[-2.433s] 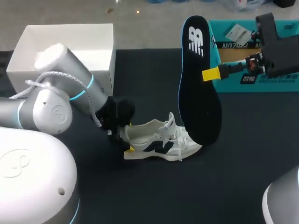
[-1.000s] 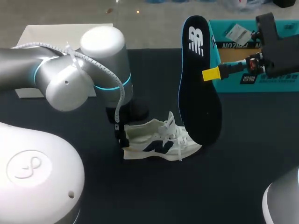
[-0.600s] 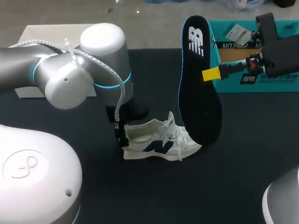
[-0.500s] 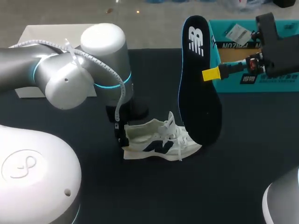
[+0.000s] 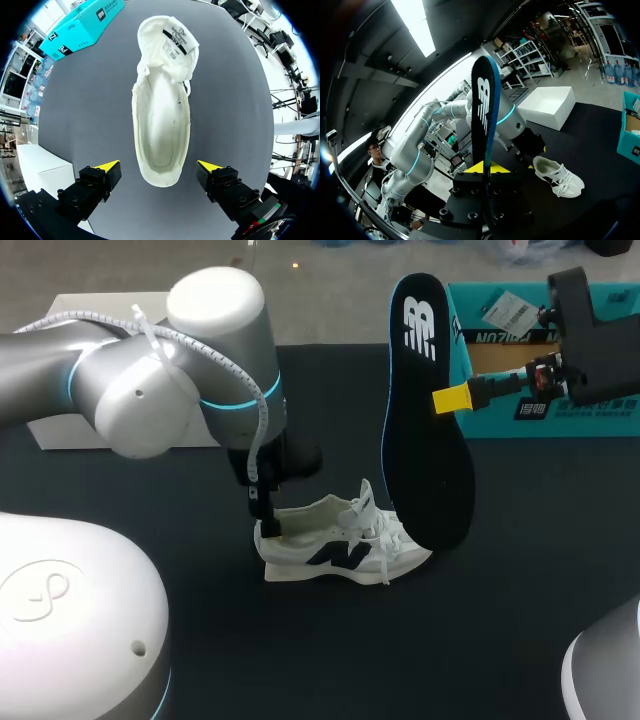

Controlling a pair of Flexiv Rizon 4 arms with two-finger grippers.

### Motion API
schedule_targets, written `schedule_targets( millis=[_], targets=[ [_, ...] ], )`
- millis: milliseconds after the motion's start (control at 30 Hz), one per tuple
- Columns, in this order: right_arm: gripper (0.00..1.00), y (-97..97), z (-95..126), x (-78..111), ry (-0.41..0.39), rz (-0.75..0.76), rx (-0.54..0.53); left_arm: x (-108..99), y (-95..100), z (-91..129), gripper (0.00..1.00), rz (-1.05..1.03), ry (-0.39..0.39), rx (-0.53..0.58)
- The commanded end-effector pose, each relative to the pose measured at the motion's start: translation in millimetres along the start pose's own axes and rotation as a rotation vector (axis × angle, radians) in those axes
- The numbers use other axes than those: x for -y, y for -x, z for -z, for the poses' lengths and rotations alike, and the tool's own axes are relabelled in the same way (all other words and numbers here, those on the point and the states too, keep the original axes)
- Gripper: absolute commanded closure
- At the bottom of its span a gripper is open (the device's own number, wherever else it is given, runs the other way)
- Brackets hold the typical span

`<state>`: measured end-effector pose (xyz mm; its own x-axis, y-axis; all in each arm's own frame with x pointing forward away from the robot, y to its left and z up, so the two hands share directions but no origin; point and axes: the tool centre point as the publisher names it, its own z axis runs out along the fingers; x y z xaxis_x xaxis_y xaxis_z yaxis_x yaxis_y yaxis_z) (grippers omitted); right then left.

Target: Take the shoe out of the shoebox, open the shoe tongue, remove and reinsert the insole, then place the shoe into the shoebox

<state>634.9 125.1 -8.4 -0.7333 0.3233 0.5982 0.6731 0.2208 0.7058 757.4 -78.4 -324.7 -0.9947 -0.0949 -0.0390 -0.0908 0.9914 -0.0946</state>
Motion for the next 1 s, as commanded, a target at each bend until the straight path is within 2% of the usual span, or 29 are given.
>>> schedule_targets(
  millis=[33,133,367,500,533,600,667,733,833,1000],
  targets=[
    [1.0,2.0,-4,-2.5,-0.004,-0.001,-0.002,1,8.0,10,0.0,-0.004,-0.003,0.016],
    [1.0,2.0,-4,-2.5,-0.004,-0.001,-0.002,10,21.2,5,0.0,-0.018,-0.001,0.033],
    [1.0,2.0,-4,-2.5,-0.004,-0.001,-0.002,34,34.0,-11,0.0,-0.081,-0.018,0.029],
    [1.0,2.0,-4,-2.5,-0.004,-0.001,-0.002,47,39.1,-24,0.13,-0.091,-0.035,0.02],
    [1.0,2.0,-4,-2.5,-0.004,-0.001,-0.002,50,40.5,-27,0.23,-0.091,-0.042,0.019],
    [1.0,2.0,-4,-2.5,-0.004,-0.001,-0.002,55,43.1,-32,0.29,-0.093,-0.054,0.017],
    [1.0,2.0,-4,-2.5,-0.004,-0.001,-0.002,63,45.0,-38,0.42,-0.092,-0.056,0.013],
    [1.0,2.0,-4,-2.5,-0.004,-0.001,-0.002,68,46.1,-43,0.47,-0.097,-0.061,0.003],
    [1.0,2.0,-4,-2.5,-0.004,-0.001,-0.002,74,43.2,-49,0.41,-0.117,-0.062,-0.015],
    [1.0,2.0,-4,-2.5,-0.004,-0.001,-0.002,82,39.6,-58,0.17,-0.141,-0.06,-0.033]
  ],
)
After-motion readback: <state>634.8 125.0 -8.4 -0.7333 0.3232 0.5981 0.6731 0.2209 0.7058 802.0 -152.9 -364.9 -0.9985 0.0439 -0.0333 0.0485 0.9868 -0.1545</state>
